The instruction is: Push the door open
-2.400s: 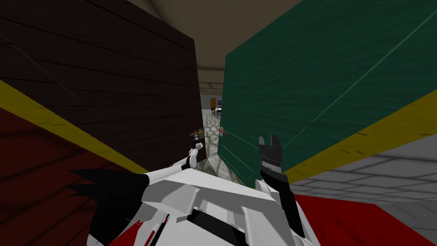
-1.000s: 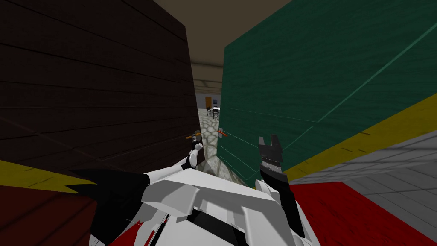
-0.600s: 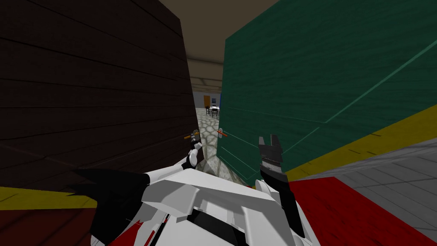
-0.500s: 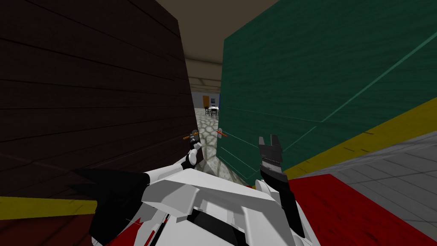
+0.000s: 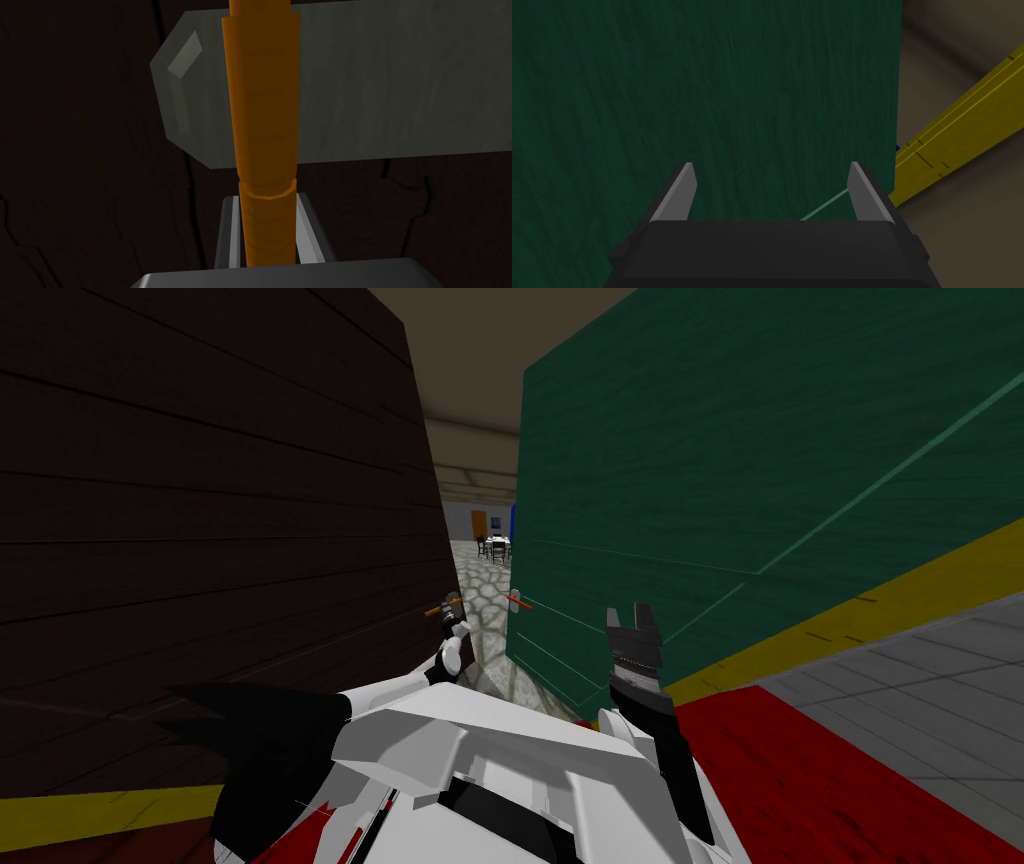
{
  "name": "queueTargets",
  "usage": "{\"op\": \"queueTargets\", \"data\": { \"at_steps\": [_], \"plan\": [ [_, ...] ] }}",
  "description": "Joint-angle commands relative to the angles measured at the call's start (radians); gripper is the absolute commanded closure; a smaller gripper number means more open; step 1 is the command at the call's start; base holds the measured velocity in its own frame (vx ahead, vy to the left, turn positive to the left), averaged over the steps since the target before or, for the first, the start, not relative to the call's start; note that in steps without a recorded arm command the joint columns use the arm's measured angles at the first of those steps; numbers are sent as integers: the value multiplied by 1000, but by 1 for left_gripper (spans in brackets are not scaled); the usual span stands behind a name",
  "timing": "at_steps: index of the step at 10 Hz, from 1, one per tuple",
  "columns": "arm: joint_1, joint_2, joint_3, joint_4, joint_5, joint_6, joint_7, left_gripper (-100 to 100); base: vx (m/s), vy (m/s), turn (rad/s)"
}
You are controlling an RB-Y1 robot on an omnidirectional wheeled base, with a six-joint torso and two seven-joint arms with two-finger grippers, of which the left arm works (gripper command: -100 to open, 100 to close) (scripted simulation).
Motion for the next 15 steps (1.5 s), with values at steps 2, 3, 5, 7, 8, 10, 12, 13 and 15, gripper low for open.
{"op": "queueTargets", "data": {
  "at_steps": [2,3,5,7,8,10,12,13,15],
  "plan": [
    [-28,11,68,2,23,-49,-49,100,59,126,-185],
    [-33,6,90,2,31,-60,-63,100,55,134,-141],
    [-44,-7,130,0,46,-79,-90,100,69,115,-118],
    [-56,-31,177,-1,63,-102,-121,100,46,100,-126],
    [-61,-43,196,-2,69,-111,-133,100,37,100,-131],
    [-57,-16,221,-24,79,-121,-144,100,23,66,-102],
    [-60,-5,239,-29,86,-136,-153,100,65,145,-111],
    [-60,-5,239,-29,86,-136,-153,100,40,55,26],
    [-69,11,283,-40,102,-172,-174,100,57,121,-136]
  ]
}}
